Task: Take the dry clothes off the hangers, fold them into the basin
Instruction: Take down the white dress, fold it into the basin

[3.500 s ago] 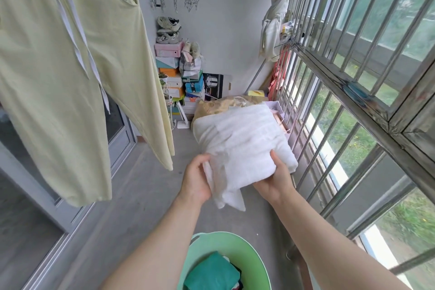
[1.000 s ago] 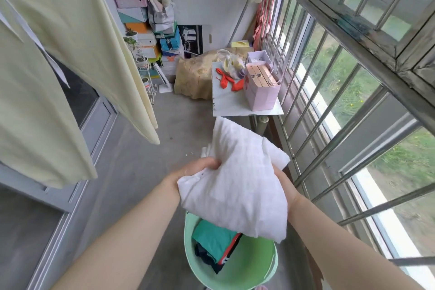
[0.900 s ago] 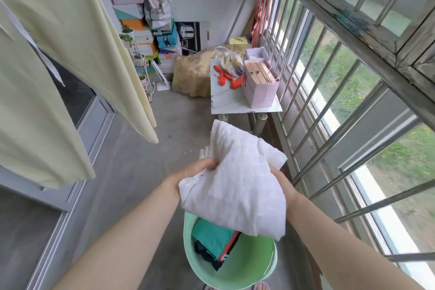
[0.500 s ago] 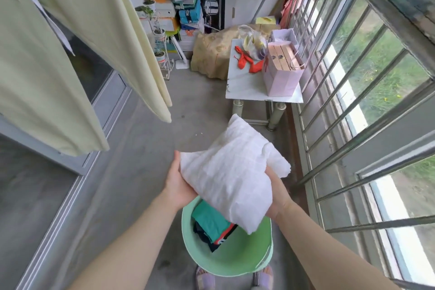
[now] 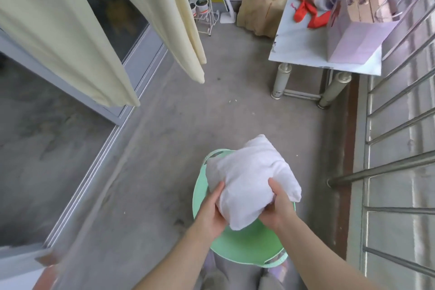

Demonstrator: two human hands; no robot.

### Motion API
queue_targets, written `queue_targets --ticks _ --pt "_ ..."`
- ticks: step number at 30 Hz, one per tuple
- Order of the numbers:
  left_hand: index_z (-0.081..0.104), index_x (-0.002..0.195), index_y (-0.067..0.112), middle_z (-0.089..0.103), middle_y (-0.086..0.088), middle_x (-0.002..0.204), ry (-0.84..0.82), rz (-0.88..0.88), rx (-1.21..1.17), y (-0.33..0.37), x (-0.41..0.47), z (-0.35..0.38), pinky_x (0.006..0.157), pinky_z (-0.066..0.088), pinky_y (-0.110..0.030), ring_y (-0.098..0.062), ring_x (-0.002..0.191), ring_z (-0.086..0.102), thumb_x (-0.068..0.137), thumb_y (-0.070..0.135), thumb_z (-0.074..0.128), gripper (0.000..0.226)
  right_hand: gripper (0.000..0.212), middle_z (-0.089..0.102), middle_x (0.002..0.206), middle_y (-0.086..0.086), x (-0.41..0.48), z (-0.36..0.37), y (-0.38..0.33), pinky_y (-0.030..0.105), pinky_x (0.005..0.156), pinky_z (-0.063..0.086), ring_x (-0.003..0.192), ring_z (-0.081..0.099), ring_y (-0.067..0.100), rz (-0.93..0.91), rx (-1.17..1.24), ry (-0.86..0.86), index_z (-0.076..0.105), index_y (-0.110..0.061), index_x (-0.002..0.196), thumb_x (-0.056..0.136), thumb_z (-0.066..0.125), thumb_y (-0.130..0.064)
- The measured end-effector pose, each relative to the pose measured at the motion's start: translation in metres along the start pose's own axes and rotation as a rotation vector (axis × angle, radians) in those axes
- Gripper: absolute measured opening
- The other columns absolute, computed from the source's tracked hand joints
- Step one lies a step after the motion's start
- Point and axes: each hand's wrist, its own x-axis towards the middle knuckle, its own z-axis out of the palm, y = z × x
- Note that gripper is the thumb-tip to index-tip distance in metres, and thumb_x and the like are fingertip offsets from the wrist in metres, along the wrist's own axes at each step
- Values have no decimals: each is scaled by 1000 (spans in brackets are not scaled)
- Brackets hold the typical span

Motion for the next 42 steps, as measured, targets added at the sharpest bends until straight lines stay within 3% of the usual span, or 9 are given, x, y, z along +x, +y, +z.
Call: queue_targets --ticks 5,9,15,22,27,30,34,38,42 --pt "55 131 9 60 -14 130 46 -152 -14 -34 37 -37 92 52 -40 -30 117 59 94 41 52 49 43 63 108 15 49 -28 25 41 87 45 94 60 26 55 -11 146 49 -4 128 92 54 -27" --pt "52 133 5 56 -16 135 120 -194 102 -46 93 -72 101 46 -42 -32 123 55 83 33 69 60 35 62 112 13 96 -48 41 37 85 46 93 59 24 74 -53 163 48 -6 125 94 51 -23" --pt "54 127 0 63 -20 120 363 -158 254 -50 183 -109 62 55 -32 -32 95 66 57 8 71 72 35 64 106 9 177 -74 60 32 79 50 94 60 23 97 -65 192 49 -9 126 93 54 -21" --pt "49 119 17 63 -7 106 408 -15 189 -74 256 -161 74 54 -43 -29 89 63 74 -22 56 59 26 63 116 3 258 -117 87 33 77 50 101 62 23 87 -86 222 59 -22 111 88 62 -34" --pt "41 126 31 56 7 116 454 -22 344 -94 297 -202 87 52 -54 -23 105 59 80 -1 68 62 69 42 139 -2 311 -144 81 40 101 44 116 55 31 -42 -218 246 23 -42 145 89 62 -37" --pt "37 135 25 53 3 129 479 118 592 -103 313 -213 96 49 -49 -23 118 54 74 6 73 74 60 45 138 -4 330 -146 84 37 99 44 117 53 23 -124 -563 298 36 -35 141 88 63 -34" --pt "12 152 21 24 -3 153 603 320 1060 -99 310 -209 116 24 -36 -19 142 20 67 12 79 109 65 37 143 3 331 -140 92 37 102 31 125 40 28 -580 -1279 565 42 -26 138 79 68 -33" --pt "17 150 35 7 -5 158 408 656 1456 -94 304 -201 118 16 -34 -20 146 7 74 30 68 92 58 37 150 3 333 -126 98 43 105 31 136 35 28 -1011 -1695 208 49 -32 135 80 68 -38" --pt "9 150 38 -7 -5 160 269 492 1673 -97 323 -204 119 6 -41 -30 146 -12 75 57 66 96 69 16 159 -6 347 -116 99 50 114 19 147 13 24 -817 -2024 -25 36 -43 142 83 69 -30"
